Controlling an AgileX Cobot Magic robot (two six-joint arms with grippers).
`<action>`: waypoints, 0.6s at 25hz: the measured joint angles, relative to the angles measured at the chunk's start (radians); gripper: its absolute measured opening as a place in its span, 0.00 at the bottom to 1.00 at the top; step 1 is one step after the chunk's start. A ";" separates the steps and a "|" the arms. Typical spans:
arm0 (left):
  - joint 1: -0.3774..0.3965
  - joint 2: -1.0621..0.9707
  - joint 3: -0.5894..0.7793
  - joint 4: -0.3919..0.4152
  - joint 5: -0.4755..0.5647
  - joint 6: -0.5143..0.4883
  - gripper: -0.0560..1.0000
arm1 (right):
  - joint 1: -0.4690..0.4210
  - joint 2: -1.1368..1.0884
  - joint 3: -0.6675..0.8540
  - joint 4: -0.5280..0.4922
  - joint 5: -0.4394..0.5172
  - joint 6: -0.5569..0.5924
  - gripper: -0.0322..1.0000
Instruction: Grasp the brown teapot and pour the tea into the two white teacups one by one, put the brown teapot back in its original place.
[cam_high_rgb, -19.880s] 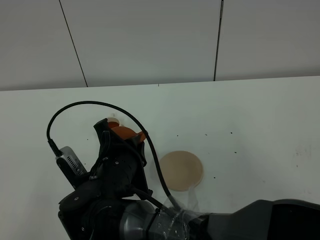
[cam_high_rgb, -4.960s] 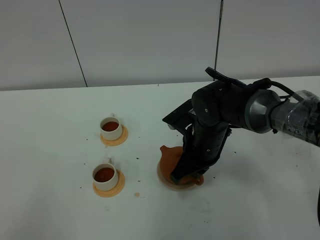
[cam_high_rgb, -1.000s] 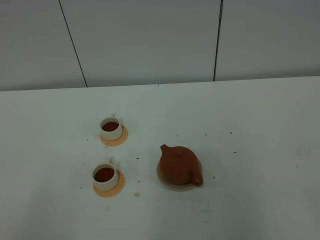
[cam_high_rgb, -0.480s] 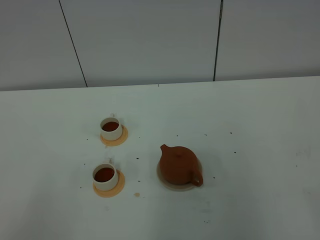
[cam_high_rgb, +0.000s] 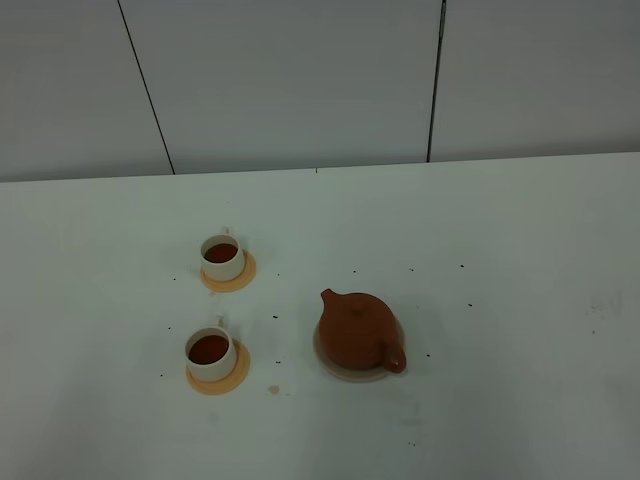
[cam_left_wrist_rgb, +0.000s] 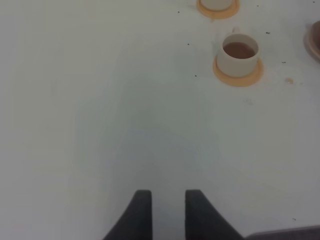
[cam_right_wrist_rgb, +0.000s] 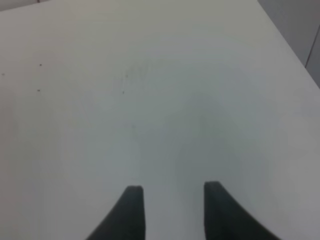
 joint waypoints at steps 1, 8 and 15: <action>0.000 0.000 0.000 0.000 0.000 0.000 0.27 | 0.000 0.000 0.000 0.000 0.000 0.000 0.30; 0.000 0.000 0.000 0.000 0.000 0.000 0.27 | 0.000 0.000 0.000 0.000 0.000 0.000 0.30; 0.000 0.000 0.000 0.000 0.000 0.000 0.27 | 0.000 0.000 0.000 0.000 0.000 0.000 0.30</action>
